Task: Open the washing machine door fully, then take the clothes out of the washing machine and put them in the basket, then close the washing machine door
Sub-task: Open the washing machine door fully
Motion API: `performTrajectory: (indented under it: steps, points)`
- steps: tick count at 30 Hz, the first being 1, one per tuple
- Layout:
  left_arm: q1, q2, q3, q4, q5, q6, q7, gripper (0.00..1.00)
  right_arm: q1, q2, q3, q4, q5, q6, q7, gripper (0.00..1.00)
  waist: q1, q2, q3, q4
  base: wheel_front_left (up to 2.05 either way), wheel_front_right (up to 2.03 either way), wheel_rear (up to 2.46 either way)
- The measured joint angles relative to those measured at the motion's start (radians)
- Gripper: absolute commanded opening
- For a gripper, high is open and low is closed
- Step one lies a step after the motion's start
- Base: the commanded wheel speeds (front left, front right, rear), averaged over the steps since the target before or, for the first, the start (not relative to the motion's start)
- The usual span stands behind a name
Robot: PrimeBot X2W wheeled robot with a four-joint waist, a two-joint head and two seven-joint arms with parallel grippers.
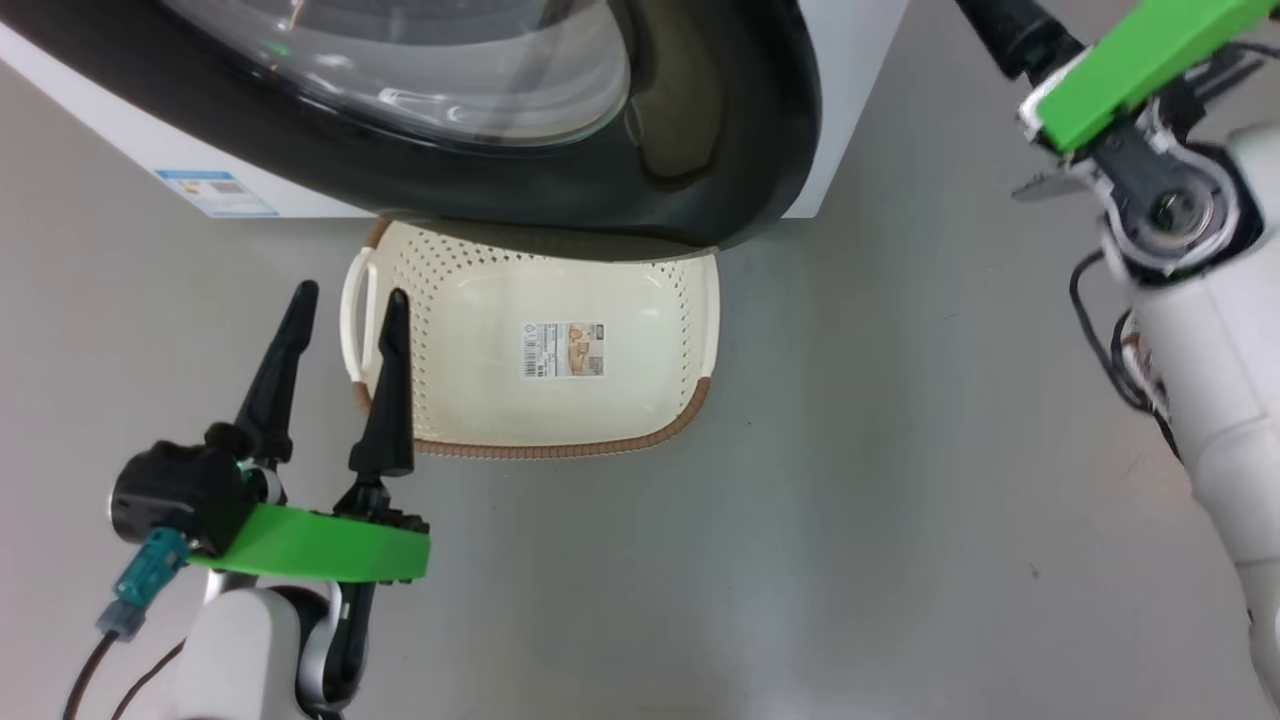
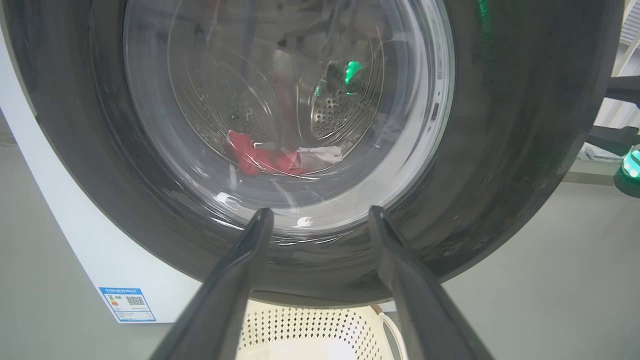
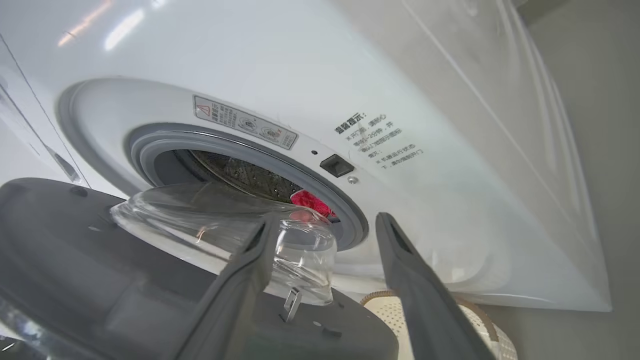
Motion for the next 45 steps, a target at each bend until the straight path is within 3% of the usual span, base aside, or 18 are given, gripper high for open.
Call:
performTrajectory:
  steps: [6,10,14,21,25,28,36,45]
  points:
    - [0.002,0.0,0.017,0.0,0.009,0.0,0.0,1.0,0.092,-0.057,0.129,-0.084,-0.145,0.0,-0.268,1.0,0.0,0.0,-0.009,-0.028,0.0,0.0,0.0]
    - [0.002,0.0,0.028,-0.001,0.011,0.0,0.0,1.0,0.12,-0.095,0.22,-0.073,-0.257,0.0,-0.455,1.0,0.0,0.0,-0.018,-0.042,0.0,0.0,0.0]
    - [0.008,0.002,0.042,-0.031,0.052,0.0,0.0,1.0,0.134,-0.105,0.29,-0.056,-0.392,0.0,-0.523,1.0,0.0,0.0,-0.028,-0.06,0.0,0.0,0.0]
    - [0.044,0.001,0.055,-0.067,0.062,0.0,0.0,1.0,0.251,-0.048,0.072,-0.146,-0.685,0.0,-0.53,1.0,0.0,0.0,-0.048,-0.079,0.0,0.0,0.0]
    - [0.049,0.001,0.055,-0.072,0.062,0.0,0.0,1.0,0.382,0.026,-0.069,-0.233,-0.807,0.0,-0.53,1.0,0.0,0.0,-0.058,-0.077,0.0,0.0,0.0]
    - [0.051,0.001,0.051,-0.083,0.066,0.0,0.0,1.0,0.467,0.076,-0.133,-0.302,-0.835,0.0,-0.53,1.0,0.0,0.0,-0.062,-0.07,0.0,0.0,0.0]
    - [0.072,0.002,0.036,-0.107,0.066,0.0,0.0,1.0,0.595,0.101,-0.177,-0.434,-0.99,0.0,-0.53,1.0,0.0,0.0,-0.065,-0.068,0.0,0.0,0.0]
    - [0.095,0.002,0.018,-0.107,0.061,0.009,0.0,1.0,0.689,0.128,-0.207,-0.467,-1.005,0.0,-0.53,1.0,0.0,0.0,-0.089,-0.062,0.0,0.0,0.0]
